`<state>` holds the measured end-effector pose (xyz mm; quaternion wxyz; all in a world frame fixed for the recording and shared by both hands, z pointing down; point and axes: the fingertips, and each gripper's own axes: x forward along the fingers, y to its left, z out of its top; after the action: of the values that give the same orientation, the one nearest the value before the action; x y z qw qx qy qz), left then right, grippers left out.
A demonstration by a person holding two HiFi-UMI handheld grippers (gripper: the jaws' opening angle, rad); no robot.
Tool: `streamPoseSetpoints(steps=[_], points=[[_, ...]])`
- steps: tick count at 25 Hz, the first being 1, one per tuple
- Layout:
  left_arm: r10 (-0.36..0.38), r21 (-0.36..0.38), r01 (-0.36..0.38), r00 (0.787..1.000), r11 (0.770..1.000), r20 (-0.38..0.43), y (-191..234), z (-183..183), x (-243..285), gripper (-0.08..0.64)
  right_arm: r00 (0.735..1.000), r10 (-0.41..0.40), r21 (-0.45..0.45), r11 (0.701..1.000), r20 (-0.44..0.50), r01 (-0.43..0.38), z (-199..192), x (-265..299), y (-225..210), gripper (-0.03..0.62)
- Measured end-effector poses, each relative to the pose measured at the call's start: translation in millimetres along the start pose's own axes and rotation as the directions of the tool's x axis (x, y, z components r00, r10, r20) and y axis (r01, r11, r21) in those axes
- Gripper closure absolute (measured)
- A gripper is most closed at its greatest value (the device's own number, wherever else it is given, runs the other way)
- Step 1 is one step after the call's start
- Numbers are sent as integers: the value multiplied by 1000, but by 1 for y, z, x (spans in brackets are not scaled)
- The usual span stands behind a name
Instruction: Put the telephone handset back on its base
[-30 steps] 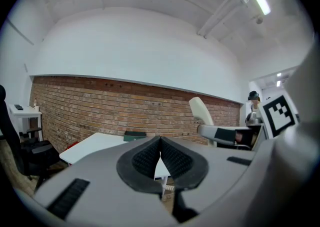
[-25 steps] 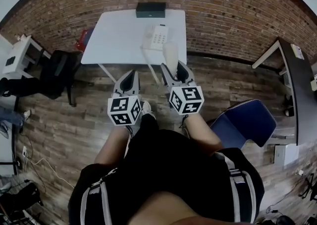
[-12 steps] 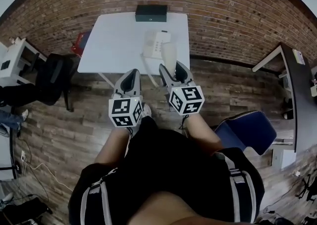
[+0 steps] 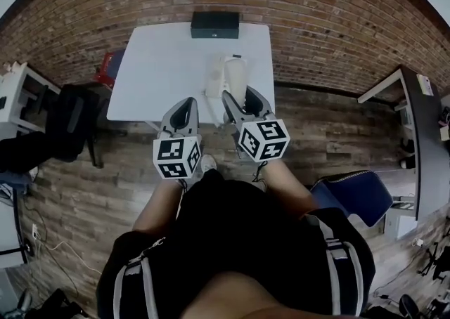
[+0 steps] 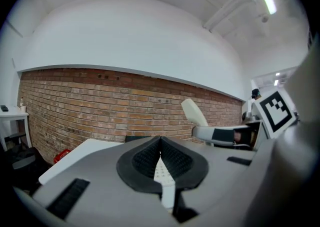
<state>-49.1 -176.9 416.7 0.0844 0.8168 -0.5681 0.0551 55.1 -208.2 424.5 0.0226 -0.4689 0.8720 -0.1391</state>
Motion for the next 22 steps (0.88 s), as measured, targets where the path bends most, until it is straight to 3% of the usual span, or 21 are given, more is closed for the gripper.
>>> streamPoseSetpoints(steps=[14,18,22], points=[[-50,-58,47,998,997,-40,89,3,92,557,987,-88,100,990,-137,102,-22,125,-36,388],[-78,-62,74,995,995,-58,107,2,110,558,966,-145,190,964,-215,187,-47,156,-58,388],[-91,-61,86,993,994,-79,124,-5,124,557,927,-225,227,927,-299,298,-73,179,-81,388]])
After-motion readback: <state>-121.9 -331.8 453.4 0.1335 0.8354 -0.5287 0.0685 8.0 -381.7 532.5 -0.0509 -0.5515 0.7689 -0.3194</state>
